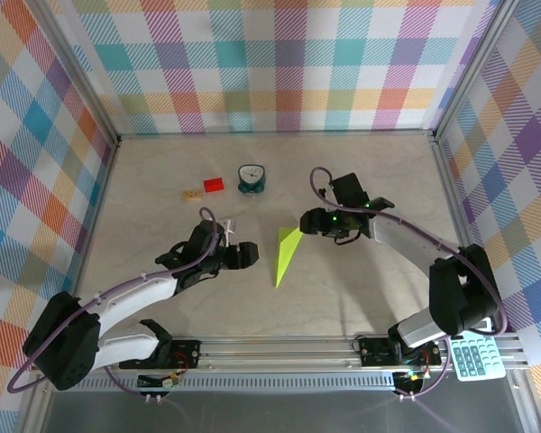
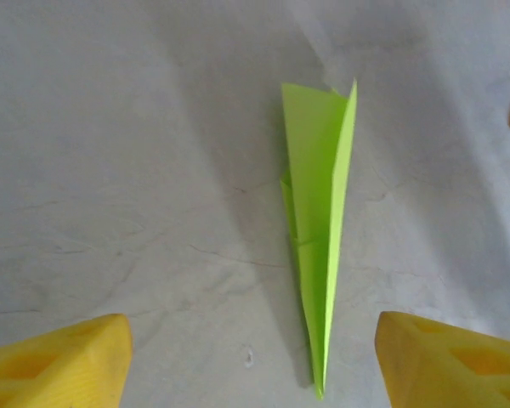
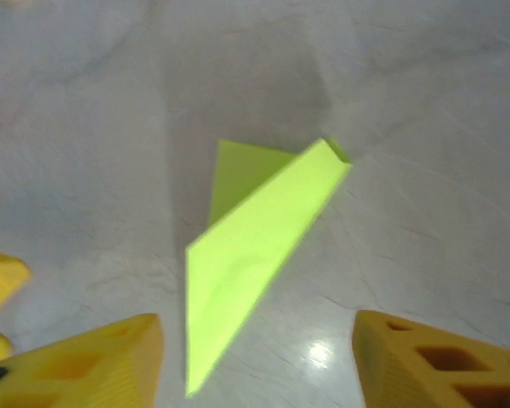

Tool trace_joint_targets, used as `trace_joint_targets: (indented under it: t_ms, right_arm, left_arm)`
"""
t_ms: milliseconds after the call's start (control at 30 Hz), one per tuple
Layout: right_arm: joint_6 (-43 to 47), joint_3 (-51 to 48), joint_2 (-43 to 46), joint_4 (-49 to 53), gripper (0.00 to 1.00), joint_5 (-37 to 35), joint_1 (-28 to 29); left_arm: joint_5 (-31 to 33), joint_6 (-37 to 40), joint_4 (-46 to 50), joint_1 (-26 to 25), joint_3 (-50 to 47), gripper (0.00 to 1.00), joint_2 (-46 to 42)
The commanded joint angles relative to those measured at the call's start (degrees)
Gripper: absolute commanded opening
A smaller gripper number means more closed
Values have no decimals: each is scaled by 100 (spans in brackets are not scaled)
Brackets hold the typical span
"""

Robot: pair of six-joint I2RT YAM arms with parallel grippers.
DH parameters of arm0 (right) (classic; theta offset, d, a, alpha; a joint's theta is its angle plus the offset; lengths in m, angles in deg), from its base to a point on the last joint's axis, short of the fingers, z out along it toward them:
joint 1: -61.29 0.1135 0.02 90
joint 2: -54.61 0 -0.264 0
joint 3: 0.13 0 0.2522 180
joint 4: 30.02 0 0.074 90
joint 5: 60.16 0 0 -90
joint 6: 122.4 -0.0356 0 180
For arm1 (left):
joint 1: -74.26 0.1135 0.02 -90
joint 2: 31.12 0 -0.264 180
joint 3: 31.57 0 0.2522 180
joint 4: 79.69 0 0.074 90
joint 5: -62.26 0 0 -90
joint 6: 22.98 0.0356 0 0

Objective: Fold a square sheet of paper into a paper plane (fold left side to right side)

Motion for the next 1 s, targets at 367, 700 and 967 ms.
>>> trace_joint_targets:
  t_ms: [367,700,967]
  right_arm:
    - [-376,-147,342,1075,99,-1014,297]
    - [-582,1263,-1200,1661,99,-1902,1607]
    - [-490,2066,-2284,1801,92,-2078,1895]
  left_arm:
    - [1045,185,-140,121,-493,92,-916]
    - [1052,155,-232,147,-573,94,-1046]
    - [1011,128,-232,156,-591,94,-1063]
